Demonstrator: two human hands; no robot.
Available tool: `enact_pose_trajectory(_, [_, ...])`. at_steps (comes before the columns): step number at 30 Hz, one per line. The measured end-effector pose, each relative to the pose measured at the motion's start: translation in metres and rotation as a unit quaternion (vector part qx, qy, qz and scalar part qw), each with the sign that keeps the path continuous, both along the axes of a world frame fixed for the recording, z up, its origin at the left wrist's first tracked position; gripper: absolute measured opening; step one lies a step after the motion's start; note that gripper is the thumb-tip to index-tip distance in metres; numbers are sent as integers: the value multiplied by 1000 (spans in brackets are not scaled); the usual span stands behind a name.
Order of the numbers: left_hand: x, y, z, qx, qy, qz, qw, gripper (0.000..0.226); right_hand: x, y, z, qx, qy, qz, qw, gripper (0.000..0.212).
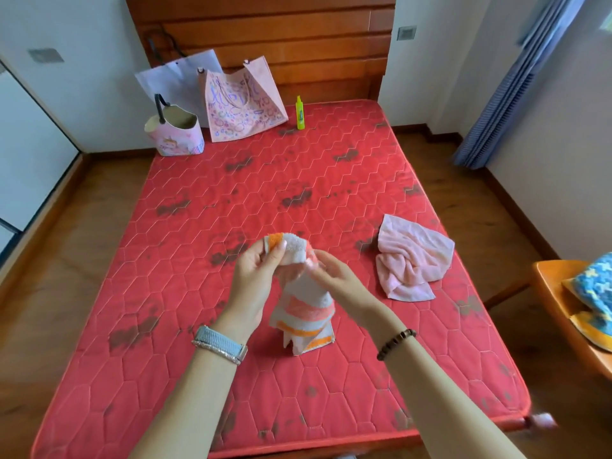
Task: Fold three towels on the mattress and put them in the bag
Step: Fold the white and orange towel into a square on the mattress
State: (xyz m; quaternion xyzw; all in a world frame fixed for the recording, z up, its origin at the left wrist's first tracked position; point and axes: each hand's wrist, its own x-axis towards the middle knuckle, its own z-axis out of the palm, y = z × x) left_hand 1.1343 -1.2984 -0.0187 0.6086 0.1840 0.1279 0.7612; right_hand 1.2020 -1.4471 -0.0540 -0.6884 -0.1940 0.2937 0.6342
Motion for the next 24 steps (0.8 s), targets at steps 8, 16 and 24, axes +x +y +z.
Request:
enact_pose_trajectory(8, [17, -11, 42, -106, -79, 38, 990, 11, -3, 22, 0, -39, -125, -133, 982, 52])
enact_pose_trajectory(16, [17, -6, 43, 5, -95, 45, 994, 23, 12, 38, 16, 4, -165, -270, 949, 45])
enact_pose_trajectory(24, [14, 12, 51, 34, -120, 5, 992, 43, 35, 10, -2, -83, -135, -331, 930, 13])
